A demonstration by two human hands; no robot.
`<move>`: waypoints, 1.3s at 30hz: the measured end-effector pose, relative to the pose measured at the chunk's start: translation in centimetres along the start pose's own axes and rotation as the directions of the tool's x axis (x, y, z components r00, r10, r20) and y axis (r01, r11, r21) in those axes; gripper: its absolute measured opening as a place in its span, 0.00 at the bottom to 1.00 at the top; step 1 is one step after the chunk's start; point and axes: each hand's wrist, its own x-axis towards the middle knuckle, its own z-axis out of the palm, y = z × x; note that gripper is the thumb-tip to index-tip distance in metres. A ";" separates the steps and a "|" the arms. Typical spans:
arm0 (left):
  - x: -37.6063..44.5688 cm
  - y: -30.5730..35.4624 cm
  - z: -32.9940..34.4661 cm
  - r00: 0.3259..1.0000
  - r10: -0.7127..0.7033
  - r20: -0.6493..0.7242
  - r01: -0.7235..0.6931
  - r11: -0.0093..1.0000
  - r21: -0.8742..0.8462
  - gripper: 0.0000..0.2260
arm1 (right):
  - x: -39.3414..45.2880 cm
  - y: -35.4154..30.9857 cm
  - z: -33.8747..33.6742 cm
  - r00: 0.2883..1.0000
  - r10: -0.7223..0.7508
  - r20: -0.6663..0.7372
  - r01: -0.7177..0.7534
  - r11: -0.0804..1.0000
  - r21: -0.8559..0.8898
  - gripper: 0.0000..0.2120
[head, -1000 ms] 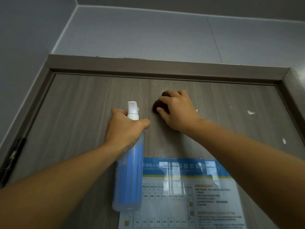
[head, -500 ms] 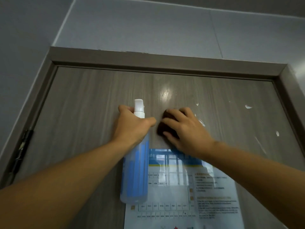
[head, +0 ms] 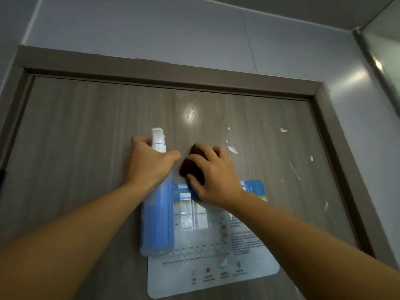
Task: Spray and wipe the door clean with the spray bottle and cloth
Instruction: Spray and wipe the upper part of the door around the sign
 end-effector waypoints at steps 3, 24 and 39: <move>0.0 0.0 0.1 1.000 0.009 0.001 -0.009 1.000 0.022 0.27 | -0.6 0.2 -0.2 1.000 0.017 0.025 -0.017 1.000 -0.005 0.23; -5.9 7.4 8.5 0.976 0.104 0.190 -0.130 0.983 0.130 0.15 | -6.0 11.6 -9.8 0.914 0.385 -0.128 -0.300 0.854 0.425 0.19; -9.1 6.6 10.4 0.977 0.155 0.148 -0.176 0.975 0.136 0.11 | -7.0 14.8 -9.5 0.948 0.286 -0.141 -0.187 0.858 0.478 0.20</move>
